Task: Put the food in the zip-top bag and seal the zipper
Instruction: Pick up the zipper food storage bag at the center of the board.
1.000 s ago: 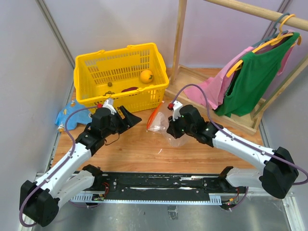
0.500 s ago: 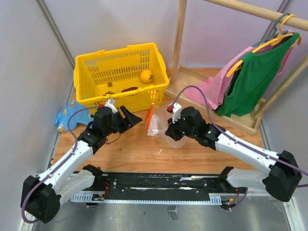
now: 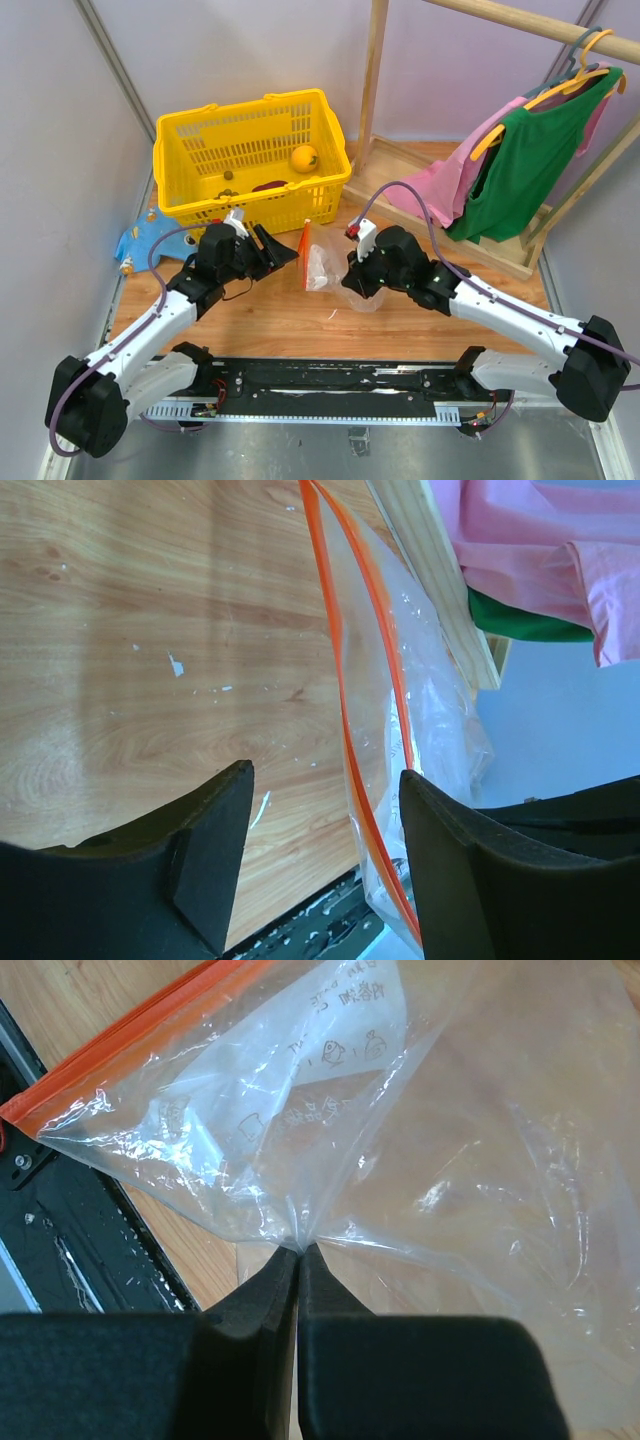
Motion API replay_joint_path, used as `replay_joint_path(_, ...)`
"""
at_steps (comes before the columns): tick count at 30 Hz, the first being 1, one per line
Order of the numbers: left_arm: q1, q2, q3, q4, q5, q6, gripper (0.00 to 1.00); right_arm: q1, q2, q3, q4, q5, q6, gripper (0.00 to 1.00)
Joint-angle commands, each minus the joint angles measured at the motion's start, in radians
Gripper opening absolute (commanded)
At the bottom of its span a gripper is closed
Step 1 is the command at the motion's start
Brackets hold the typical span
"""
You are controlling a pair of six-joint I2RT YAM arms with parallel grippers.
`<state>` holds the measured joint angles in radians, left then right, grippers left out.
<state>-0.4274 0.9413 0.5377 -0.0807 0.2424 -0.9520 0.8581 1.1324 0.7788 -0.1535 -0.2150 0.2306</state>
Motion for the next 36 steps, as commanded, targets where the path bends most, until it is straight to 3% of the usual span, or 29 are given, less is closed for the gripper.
replay_joint_path(1, 0.007, 0.013, -0.016, 0.062, 0.048, -0.008, 0.63, 0.026, 0.0, 0.0, 0.023, -0.011, -0.015, 0.01)
replay_joint_path(6, 0.007, 0.04, -0.031, 0.089, 0.071, -0.011, 0.58, 0.034, 0.003, 0.008, 0.026, -0.01, -0.016, 0.01)
replay_joint_path(14, 0.007, 0.091, -0.056, 0.176, 0.135, -0.022, 0.4, 0.055, 0.03, 0.033, 0.032, -0.01, -0.019, 0.01)
replay_joint_path(18, 0.006, 0.098, -0.06, 0.211, 0.164, -0.033, 0.23, 0.058, 0.039, 0.041, 0.035, -0.003, -0.019, 0.01)
replay_joint_path(21, 0.006, 0.085, -0.071, 0.247, 0.173, -0.042, 0.01, 0.058, 0.049, 0.048, 0.034, 0.0, -0.02, 0.01)
replay_joint_path(24, 0.005, 0.071, -0.059, 0.25, 0.177, -0.024, 0.0, 0.058, 0.052, 0.051, 0.023, 0.012, -0.012, 0.02)
replay_joint_path(27, -0.011, 0.056, 0.0, 0.181, 0.139, 0.039, 0.0, 0.056, 0.03, 0.049, -0.003, 0.058, -0.006, 0.12)
replay_joint_path(36, -0.161, 0.027, 0.238, -0.095, -0.2, 0.281, 0.0, 0.056, -0.052, 0.122, -0.148, 0.235, 0.034, 0.57)
